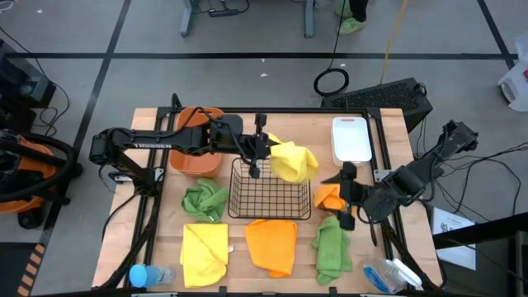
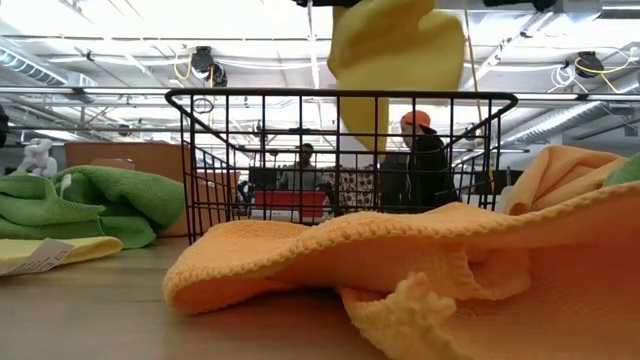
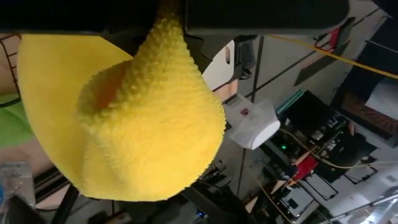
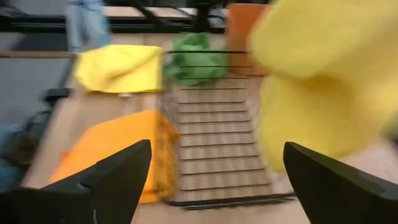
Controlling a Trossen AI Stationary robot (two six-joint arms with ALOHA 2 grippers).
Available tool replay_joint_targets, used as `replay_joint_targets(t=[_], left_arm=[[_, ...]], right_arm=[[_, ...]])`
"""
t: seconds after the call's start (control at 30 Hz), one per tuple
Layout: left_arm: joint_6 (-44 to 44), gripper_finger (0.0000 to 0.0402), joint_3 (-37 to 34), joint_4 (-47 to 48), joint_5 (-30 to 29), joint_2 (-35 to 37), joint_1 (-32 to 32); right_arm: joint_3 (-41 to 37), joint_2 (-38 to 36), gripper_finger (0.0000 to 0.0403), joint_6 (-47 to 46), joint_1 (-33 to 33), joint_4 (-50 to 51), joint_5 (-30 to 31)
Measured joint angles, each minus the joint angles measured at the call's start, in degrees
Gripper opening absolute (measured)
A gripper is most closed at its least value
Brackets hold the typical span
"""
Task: Sort microfiber towel by color & place in baskets
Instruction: Put the top yellow microfiber towel into the white bin
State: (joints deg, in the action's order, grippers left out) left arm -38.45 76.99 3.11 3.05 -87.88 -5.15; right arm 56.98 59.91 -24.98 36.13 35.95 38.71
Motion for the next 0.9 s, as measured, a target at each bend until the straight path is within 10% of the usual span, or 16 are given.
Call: replay_joint_targets(t=[0.3,0.9], left_arm=[[-2.9,0.001,0.0,0.9,7.5,0.0,0.2],[-6.0,0.0014,-0.2,0.5,8.1,0.0,3.5]], right_arm=[[4.0,-0.2,0.0357,13.3,-5.0,-3.4,3.1],[4.2,8.0,0.0379,22.9,-28.6,-19.6,-21.6]])
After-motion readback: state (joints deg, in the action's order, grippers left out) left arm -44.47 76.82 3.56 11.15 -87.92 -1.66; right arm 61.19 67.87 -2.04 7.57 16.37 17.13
